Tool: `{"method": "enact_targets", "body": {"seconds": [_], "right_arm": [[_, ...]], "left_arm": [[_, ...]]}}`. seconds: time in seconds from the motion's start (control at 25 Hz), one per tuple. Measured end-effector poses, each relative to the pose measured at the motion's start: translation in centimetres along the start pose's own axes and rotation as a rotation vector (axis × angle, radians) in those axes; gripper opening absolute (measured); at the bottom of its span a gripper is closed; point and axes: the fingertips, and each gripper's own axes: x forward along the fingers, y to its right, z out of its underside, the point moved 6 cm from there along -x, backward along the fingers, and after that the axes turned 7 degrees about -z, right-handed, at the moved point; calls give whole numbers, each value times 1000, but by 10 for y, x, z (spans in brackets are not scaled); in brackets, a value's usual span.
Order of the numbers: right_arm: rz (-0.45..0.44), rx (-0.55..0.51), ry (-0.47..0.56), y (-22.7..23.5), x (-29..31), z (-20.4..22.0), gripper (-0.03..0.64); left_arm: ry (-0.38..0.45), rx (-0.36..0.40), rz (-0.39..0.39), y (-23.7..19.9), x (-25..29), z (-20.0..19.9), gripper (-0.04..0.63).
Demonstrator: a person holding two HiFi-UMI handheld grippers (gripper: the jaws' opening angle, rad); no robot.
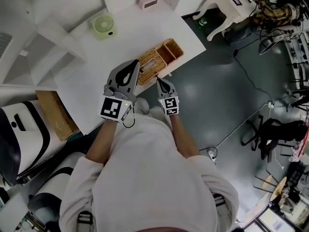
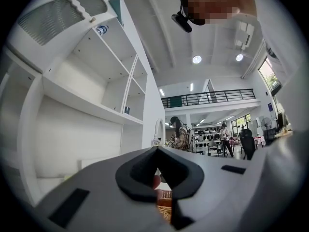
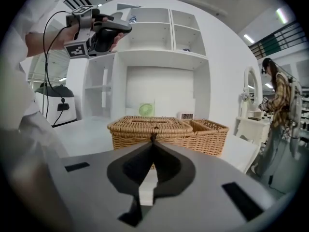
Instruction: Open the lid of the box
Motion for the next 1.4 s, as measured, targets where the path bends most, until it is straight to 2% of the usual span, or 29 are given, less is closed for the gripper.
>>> {"method": "enact_targets", "body": {"seconds": [0.24,0.44,0.48,0.52,0.56,0.64,0.84,0.92,1.0,1.4], "right_arm": [[22,11,10,4,-15,-39,-3],[20,41,-66,8,-13,-51,-1],[15,53,-84,9,-11,-49,77],[8,58,-102,9,-9,-46,125],[0,57,-120,8,-5,-42,159],[-15,46,-149,7,2,-31,175],[-16,45,-189,9,22,0,142],[-14,36,-188,9,25,2,90],[-13,26,-182,4,23,2,9],[4,15,-88,8,13,-35,3]], "left_arm": [[0,-4,-7,-3,-1,-30,-6],[-7,-21,-12,-12,-7,-46,-6],[-6,-22,-10,-14,-7,-48,-6],[-5,-24,-9,-16,-7,-49,-6],[-4,-28,-9,-18,-7,-50,-6],[-8,-35,-10,-21,-6,-47,-6],[-24,-27,-5,-24,-6,-37,-6],[-29,-25,-9,-29,-5,-34,-6],[-34,-25,-13,-33,-4,-32,-6],[-31,-41,-13,-38,7,-33,-6]]}}
